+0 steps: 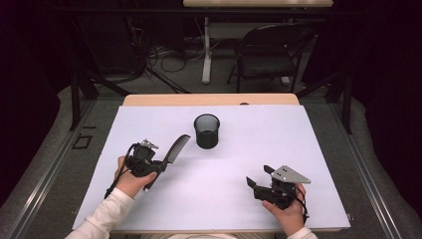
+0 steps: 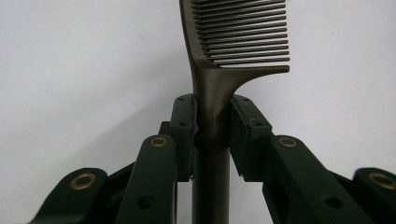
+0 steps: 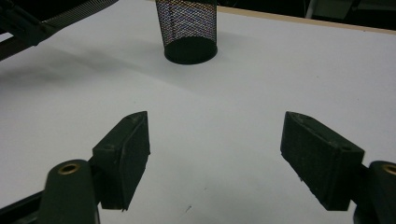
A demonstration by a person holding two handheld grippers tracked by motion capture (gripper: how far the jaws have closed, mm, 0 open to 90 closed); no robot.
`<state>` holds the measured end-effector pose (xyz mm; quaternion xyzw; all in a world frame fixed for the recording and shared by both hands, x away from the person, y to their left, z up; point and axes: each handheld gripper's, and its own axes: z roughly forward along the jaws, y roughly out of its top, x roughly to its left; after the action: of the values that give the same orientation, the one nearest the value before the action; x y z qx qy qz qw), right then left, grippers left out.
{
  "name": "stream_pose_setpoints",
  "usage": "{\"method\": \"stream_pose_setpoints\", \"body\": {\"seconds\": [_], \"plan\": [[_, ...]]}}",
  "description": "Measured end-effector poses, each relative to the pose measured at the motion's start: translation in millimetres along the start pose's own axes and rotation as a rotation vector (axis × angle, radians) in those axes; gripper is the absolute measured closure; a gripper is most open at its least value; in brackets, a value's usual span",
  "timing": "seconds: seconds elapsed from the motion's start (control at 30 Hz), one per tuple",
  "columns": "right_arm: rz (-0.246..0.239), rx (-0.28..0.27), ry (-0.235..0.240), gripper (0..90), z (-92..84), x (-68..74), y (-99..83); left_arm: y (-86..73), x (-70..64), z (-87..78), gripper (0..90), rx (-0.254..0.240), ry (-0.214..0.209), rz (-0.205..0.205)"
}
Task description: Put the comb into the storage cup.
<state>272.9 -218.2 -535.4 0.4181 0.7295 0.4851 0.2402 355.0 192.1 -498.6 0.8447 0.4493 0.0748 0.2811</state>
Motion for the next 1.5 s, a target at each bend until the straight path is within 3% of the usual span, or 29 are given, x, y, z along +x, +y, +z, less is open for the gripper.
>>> {"method": "stream_pose_setpoints", "body": {"seconds": [0.3,0.97,1.3,1.5], "plan": [[0.001,-0.002,0.0,23.7,-0.6,-0.5,0.0,3.3,-2.1,-5.6,72.1,-0.047,-0.015,-0.006],[-0.002,-0.001,-0.002,23.7,-0.8,-0.7,-0.1,19.4,-12.5,-20.5,72.1,-0.225,0.011,-0.025],[-0.001,-0.001,-0.001,23.6,-0.9,-0.9,0.0,30.2,-24.7,-24.4,72.1,-0.319,0.063,0.003],[0.0,-0.006,-0.002,23.5,-1.0,-0.8,0.0,32.2,-29.3,-25.4,72.1,-0.377,0.076,-0.005]]}}
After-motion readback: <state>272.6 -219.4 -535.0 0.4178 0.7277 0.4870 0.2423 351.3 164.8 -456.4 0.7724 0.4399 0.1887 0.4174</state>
